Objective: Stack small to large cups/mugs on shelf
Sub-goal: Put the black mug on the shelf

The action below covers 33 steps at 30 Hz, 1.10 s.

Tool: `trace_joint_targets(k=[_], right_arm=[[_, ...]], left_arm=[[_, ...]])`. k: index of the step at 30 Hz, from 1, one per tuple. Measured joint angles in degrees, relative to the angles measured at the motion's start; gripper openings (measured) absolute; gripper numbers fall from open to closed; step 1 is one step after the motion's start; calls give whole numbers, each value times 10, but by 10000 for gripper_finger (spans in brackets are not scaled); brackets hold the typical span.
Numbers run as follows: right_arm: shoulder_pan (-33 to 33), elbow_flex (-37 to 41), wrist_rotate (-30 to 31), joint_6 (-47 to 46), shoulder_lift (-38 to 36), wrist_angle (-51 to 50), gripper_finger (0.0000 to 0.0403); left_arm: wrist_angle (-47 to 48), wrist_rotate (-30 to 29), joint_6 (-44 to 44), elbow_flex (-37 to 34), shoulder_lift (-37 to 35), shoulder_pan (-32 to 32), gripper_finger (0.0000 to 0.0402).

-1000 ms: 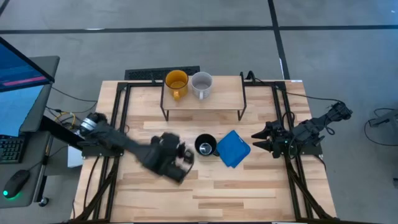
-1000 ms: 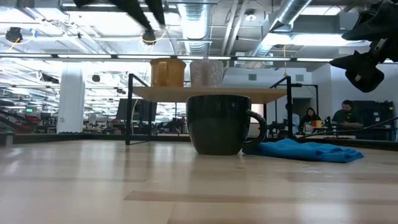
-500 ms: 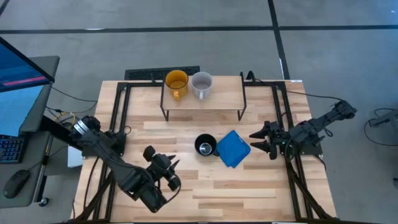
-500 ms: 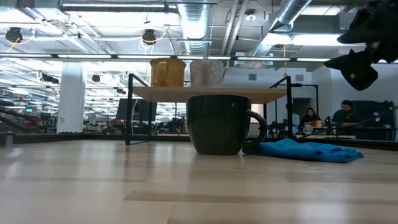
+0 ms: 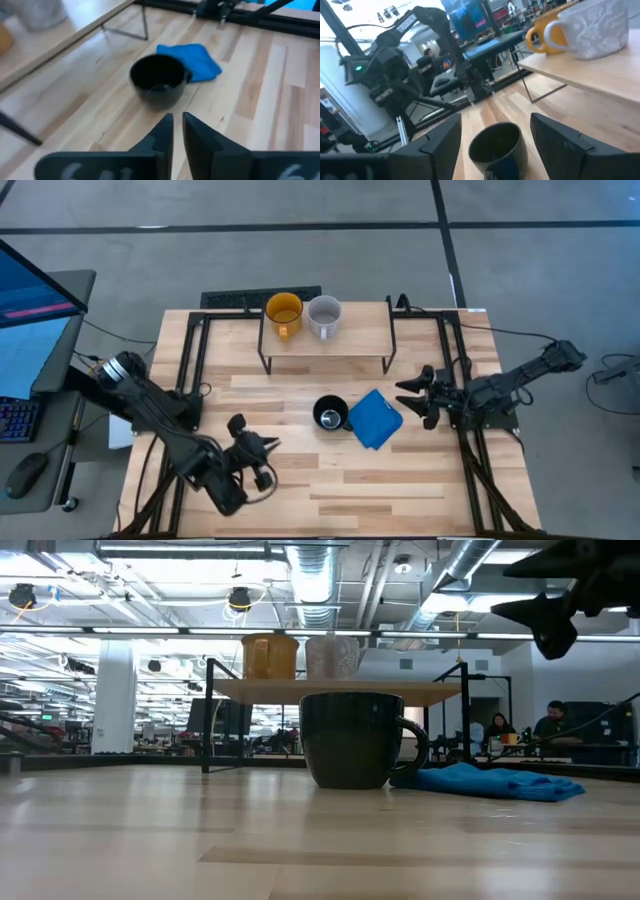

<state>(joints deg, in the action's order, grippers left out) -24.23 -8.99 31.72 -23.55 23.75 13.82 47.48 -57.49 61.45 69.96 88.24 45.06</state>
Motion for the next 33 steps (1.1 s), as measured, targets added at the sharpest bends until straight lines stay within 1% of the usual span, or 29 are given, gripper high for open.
trace_joint_targets(k=[4,7,11,18,22,26,30,33], right_arm=[[-1,0,-1,-4,18,0,260],[-1,0,-1,-4,27,0,260],[-1,0,-1,-4,37,0,260],[0,0,1,-4,37,0,260],[0,0,1,-4,37,0,260],[0,0,5,-14,37,0,260],[0,0,14,-19,37,0,260],[0,0,14,-19,37,0,260]], left_arm=[[-58,0,40,-110,-77,9,4],[-113,2,39,-182,-130,17,5],[-187,5,-3,-254,-198,26,4],[-335,67,-108,-364,-313,28,2],[-405,73,-159,-419,-365,28,0],[-436,83,-171,-460,-407,27,0],[-477,121,-183,-495,-435,20,0],[-487,149,-192,-508,-451,10,0]])
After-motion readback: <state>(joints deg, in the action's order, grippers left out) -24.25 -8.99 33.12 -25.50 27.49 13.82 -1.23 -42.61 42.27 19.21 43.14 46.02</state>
